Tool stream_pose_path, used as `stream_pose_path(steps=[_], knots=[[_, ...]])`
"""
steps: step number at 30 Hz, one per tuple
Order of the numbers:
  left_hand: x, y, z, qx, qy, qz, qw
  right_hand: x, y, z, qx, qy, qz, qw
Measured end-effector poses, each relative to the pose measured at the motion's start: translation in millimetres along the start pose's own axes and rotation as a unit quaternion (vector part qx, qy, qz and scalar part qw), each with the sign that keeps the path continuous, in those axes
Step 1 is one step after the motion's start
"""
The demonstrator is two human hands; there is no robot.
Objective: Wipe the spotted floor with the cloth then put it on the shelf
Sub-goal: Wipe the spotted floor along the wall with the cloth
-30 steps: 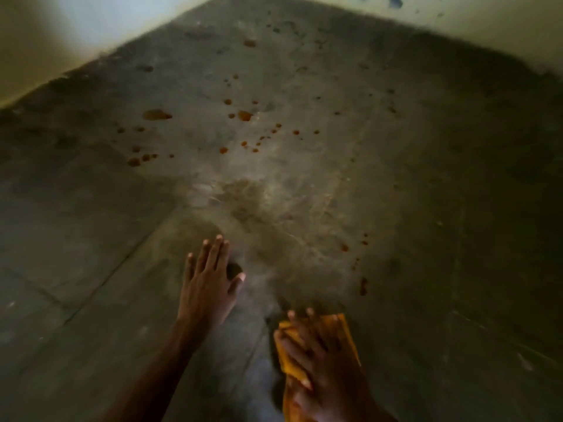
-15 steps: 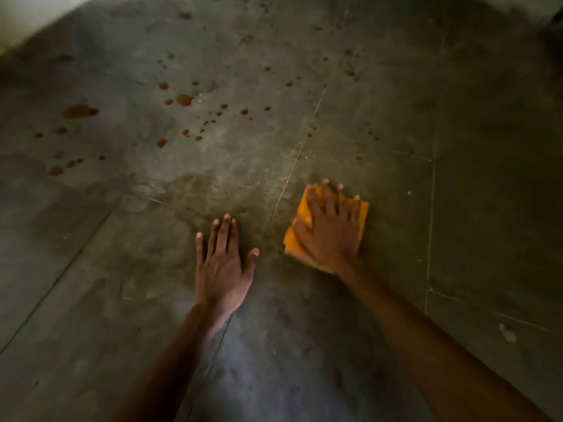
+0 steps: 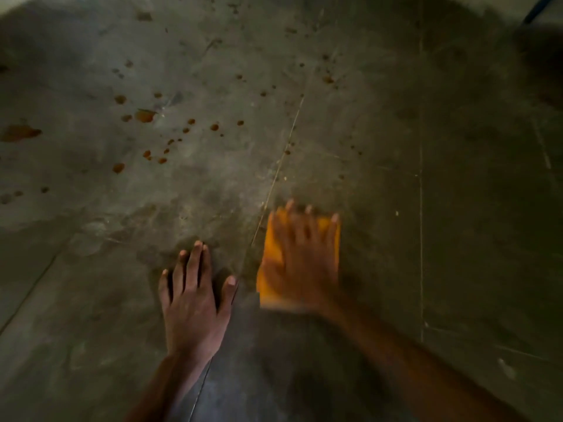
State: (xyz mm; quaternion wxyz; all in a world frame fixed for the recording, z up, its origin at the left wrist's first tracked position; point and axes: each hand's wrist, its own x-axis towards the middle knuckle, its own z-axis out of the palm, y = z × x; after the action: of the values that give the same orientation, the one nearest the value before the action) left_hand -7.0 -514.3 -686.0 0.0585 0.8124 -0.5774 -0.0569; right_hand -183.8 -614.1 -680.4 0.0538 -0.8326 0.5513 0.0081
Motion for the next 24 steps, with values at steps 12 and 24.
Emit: stream_pose_path(steps=[12, 24], knots=[[42, 3, -8, -0.009, 0.014, 0.038, 0.999, 113, 58, -2, -0.009, 0.022, 0.162, 0.986], [71, -160, -28, -0.131, 0.124, -0.055, 0.982, 189, -30, -14, 0.025, 0.002, 0.091, 0.996]])
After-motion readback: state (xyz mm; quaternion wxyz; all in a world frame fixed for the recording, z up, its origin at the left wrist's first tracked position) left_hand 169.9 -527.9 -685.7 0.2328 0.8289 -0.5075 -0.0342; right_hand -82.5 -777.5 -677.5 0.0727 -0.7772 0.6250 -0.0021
